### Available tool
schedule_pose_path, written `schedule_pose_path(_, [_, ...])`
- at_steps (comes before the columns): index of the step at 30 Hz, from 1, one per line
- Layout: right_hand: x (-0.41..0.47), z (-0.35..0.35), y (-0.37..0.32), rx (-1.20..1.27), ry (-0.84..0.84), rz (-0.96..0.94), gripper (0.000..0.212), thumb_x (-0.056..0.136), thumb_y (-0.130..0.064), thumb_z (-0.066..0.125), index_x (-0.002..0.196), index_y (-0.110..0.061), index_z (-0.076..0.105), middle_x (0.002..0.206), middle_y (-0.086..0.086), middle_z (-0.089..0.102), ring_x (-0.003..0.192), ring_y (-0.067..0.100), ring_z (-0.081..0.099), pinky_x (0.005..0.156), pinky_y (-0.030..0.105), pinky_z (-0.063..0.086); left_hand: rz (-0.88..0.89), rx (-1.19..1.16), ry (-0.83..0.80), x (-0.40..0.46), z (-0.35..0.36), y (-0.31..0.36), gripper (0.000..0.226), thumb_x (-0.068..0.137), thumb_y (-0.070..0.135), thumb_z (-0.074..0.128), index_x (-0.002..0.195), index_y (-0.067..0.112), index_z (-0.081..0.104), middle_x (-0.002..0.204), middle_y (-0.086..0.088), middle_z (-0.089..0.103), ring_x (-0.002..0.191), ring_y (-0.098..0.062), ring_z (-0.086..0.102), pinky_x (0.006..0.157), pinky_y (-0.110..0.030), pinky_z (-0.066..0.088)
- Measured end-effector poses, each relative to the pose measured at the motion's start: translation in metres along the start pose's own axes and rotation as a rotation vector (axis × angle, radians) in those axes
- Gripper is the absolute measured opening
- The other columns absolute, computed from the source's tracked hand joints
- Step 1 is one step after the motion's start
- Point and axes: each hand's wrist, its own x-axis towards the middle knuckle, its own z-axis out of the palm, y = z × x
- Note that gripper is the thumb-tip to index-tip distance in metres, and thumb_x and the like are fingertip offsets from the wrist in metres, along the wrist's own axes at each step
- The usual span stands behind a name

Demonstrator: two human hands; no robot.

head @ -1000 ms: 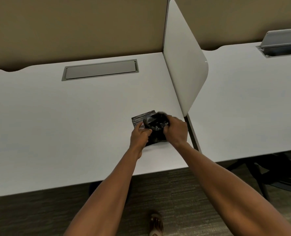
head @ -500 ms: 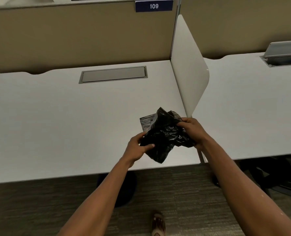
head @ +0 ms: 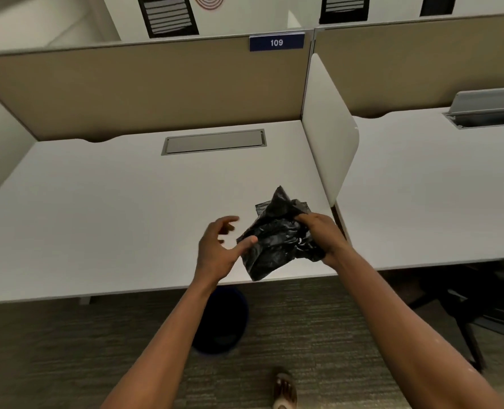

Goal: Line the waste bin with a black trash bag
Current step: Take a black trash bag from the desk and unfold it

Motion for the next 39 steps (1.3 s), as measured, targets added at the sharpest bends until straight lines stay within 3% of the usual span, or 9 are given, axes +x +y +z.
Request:
schedule_pose_path(4, [-0.036,0.049,0.018,-0.046,-0.062,-0.019,0.034,0.094,-0.033,0.064,0.103,-0.003,0.075,0.099,0.018,0.079,0.095,0.035,0.076,0.086,0.051,0.06,0.01,0.012,-0.231,-0.048,-0.004,0.016,0.079,0.064,0.056,0.089,0.135,0.038,0.061,0.121,0.013,0.069,0.108,-0.003,0.067,0.093,-0.027,0.057])
schedule_pose_path(13, [-0.101,0.111,0.042,0.016,-0.119,-0.037,0.026,0.1,-0.02,0.062,0.077,-0.012,0.072,0.069,0.007,0.073,0.054,0.017,0.067,0.05,0.028,0.054,-0.235,-0.517,0.029,-0.131,-0.088,-0.031,0.035,0.087,0.006,0.077,0.121,0.012,0.073,0.117,-0.005,0.078,0.114,-0.02,0.072,0.098,-0.035,0.058])
schedule_pose_path(16, [-0.115,0.108,0.037,0.052,-0.077,-0.07,0.02,0.098,-0.021,0.065,0.083,-0.01,0.074,0.08,0.015,0.074,0.058,0.022,0.067,0.057,0.033,0.054,-0.34,-0.639,0.15,-0.155,-0.128,-0.055,0.019,0.095,0.006,0.066,0.11,0.016,0.072,0.097,0.004,0.082,0.092,-0.01,0.075,0.079,-0.023,0.059])
schedule_pose_path(21, [-0.134,0.098,0.029,0.14,-0.044,-0.108,0.019,0.098,-0.022,0.065,0.084,-0.011,0.072,0.076,0.009,0.073,0.06,0.021,0.063,0.059,0.03,0.041,-0.472,-0.7,0.264,-0.177,-0.187,-0.107,0.013,0.1,0.01,0.061,0.109,0.017,0.068,0.106,-0.008,0.072,0.109,-0.031,0.063,0.101,-0.046,0.046])
schedule_pose_path(26, [-0.148,0.091,0.022,0.253,-0.058,-0.162,0.019,0.101,-0.016,0.058,0.094,-0.008,0.074,0.08,0.005,0.078,0.07,0.02,0.07,0.067,0.036,0.055,-0.555,-0.76,0.334,-0.187,-0.221,-0.142,0.026,0.102,0.009,0.056,0.126,0.015,0.063,0.13,-0.017,0.067,0.113,-0.032,0.066,0.101,-0.05,0.049])
schedule_pose_path(29, [-0.156,0.089,0.018,0.297,-0.065,-0.17,0.019,0.101,-0.015,0.058,0.108,-0.002,0.071,0.092,0.01,0.078,0.078,0.022,0.073,0.075,0.037,0.06,-0.595,-0.802,0.387,-0.195,-0.234,-0.147,0.041,0.104,0.007,0.051,0.145,0.01,0.05,0.113,-0.013,0.068,0.097,-0.027,0.064,0.084,-0.042,0.05])
schedule_pose_path(33, [-0.166,0.095,0.021,0.283,-0.085,-0.178,0.018,0.1,-0.015,0.06,0.107,-0.002,0.072,0.094,0.012,0.076,0.078,0.023,0.07,0.076,0.037,0.055,-0.685,-0.771,0.348,-0.208,-0.246,-0.156,0.044,0.104,0.006,0.05,0.148,0.009,0.045,0.123,-0.019,0.066,0.097,-0.03,0.064,0.077,-0.041,0.051])
schedule_pose_path(36, [-0.177,0.109,0.028,0.252,-0.105,-0.196,0.018,0.099,-0.018,0.062,0.104,-0.004,0.072,0.092,0.012,0.076,0.076,0.023,0.07,0.073,0.037,0.055,-0.753,-0.565,0.316,-0.215,-0.246,-0.153,0.064,0.1,0.009,0.061,0.156,0.019,0.034,0.155,-0.021,0.047,0.13,-0.037,0.056,0.099,-0.052,0.052])
schedule_pose_path(39, [-0.192,0.137,0.048,0.168,-0.179,-0.188,0.018,0.096,-0.014,0.066,0.106,-0.001,0.073,0.096,0.018,0.077,0.075,0.026,0.074,0.062,0.035,0.062,-0.592,-0.203,0.395,-0.227,-0.236,-0.118,0.065,0.094,0.013,0.071,0.153,0.019,0.044,0.153,-0.015,0.049,0.136,-0.029,0.052,0.111,-0.043,0.045])
